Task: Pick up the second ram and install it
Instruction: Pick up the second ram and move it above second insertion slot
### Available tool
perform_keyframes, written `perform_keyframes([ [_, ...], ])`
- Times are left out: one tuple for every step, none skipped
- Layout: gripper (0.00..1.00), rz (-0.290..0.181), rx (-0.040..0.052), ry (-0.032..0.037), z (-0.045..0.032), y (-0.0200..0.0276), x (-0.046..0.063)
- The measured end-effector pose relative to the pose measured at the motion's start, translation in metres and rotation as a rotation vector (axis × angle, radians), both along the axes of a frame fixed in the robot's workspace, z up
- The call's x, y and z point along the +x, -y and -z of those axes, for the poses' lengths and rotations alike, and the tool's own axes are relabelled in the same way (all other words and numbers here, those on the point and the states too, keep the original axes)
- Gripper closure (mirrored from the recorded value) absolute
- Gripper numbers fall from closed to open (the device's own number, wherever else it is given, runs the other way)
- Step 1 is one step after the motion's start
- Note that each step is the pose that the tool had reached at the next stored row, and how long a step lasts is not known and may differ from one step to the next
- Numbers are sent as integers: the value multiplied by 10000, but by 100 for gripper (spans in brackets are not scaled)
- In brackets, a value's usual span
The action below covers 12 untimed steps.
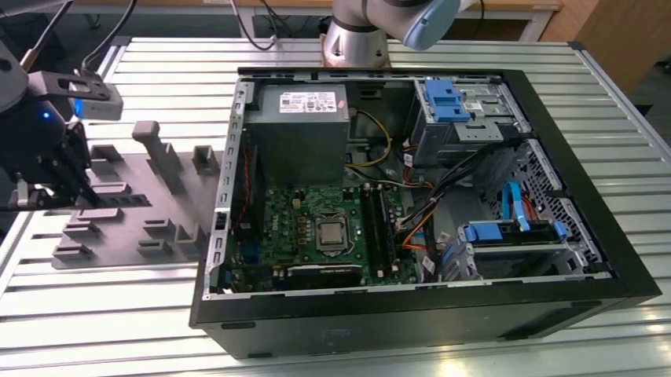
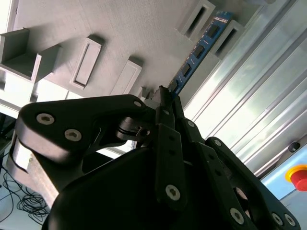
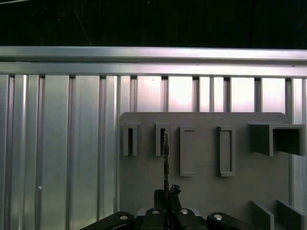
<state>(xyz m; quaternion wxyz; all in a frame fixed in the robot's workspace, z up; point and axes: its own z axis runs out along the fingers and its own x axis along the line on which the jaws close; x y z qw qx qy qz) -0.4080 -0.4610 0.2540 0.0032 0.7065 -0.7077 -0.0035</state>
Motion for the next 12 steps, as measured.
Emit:
perform_keyframes([
  [86, 0, 0, 0, -6, 0, 0],
  [86, 0, 0, 0, -11, 0, 0],
  [86, 0, 0, 0, -17, 0, 0],
  [86, 0, 0, 0, -22, 0, 0],
  [86, 0, 1, 1, -27, 0, 0],
  [86, 0, 0, 0, -33, 0, 0],
  [86, 0, -1, -1, -39, 0, 0],
  [86, -1, 0, 0, -44, 0, 0],
  [86, 0, 0, 0, -50, 0, 0],
  [86, 0, 0, -1, -56, 0, 0],
  [86, -1, 0, 0, -61, 0, 0],
  [86, 0, 0, 1, -66, 0, 0],
])
